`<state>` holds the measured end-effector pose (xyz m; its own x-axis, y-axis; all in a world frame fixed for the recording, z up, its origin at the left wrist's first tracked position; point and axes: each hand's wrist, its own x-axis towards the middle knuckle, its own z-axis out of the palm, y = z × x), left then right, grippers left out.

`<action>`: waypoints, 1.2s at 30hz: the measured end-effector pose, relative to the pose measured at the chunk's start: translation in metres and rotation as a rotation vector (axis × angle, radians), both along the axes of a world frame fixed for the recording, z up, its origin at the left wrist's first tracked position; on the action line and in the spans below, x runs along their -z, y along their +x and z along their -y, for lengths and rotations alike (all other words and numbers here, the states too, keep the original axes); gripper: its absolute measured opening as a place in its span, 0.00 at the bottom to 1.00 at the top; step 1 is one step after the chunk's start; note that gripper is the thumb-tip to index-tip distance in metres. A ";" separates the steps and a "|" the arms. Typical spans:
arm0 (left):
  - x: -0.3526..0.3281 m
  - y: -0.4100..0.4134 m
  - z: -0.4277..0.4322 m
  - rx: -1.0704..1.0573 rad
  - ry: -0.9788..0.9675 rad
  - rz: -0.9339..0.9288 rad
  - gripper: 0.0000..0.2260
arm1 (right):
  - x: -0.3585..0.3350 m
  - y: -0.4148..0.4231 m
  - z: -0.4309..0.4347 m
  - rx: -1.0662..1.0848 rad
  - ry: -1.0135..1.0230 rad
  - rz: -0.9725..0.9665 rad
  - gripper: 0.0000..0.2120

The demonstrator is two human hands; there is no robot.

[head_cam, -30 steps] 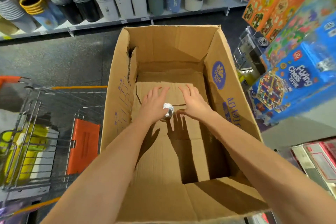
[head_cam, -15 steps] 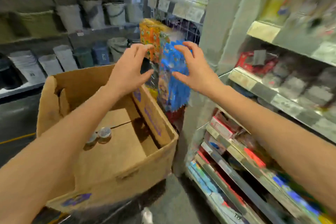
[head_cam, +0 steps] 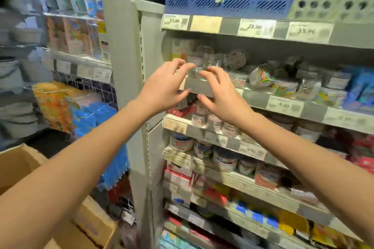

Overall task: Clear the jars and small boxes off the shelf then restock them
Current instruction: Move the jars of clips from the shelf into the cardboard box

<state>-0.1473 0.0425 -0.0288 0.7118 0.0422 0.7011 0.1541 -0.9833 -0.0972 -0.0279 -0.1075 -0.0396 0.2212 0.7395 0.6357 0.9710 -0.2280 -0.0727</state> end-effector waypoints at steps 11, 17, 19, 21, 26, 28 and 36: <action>-0.019 0.098 -0.056 -0.021 0.060 -0.013 0.27 | -0.025 0.059 -0.047 0.352 -0.026 0.253 0.30; -0.027 0.123 -0.074 -0.015 0.095 0.005 0.25 | -0.033 0.071 -0.074 0.462 -0.051 0.257 0.27; -0.026 0.127 -0.075 -0.020 0.085 -0.012 0.24 | -0.034 0.073 -0.079 0.470 -0.067 0.227 0.24; -0.025 0.130 -0.074 -0.022 0.074 -0.031 0.22 | -0.033 0.076 -0.081 0.458 -0.080 0.181 0.22; -0.027 0.134 -0.070 -0.017 0.074 -0.046 0.22 | -0.034 0.083 -0.073 0.376 -0.006 0.105 0.19; -0.028 0.135 -0.068 -0.037 0.084 -0.048 0.24 | -0.033 0.084 -0.067 0.341 0.027 0.080 0.18; -0.033 0.137 -0.061 -0.035 -0.083 -0.093 0.22 | -0.030 0.080 -0.049 0.190 0.105 0.065 0.18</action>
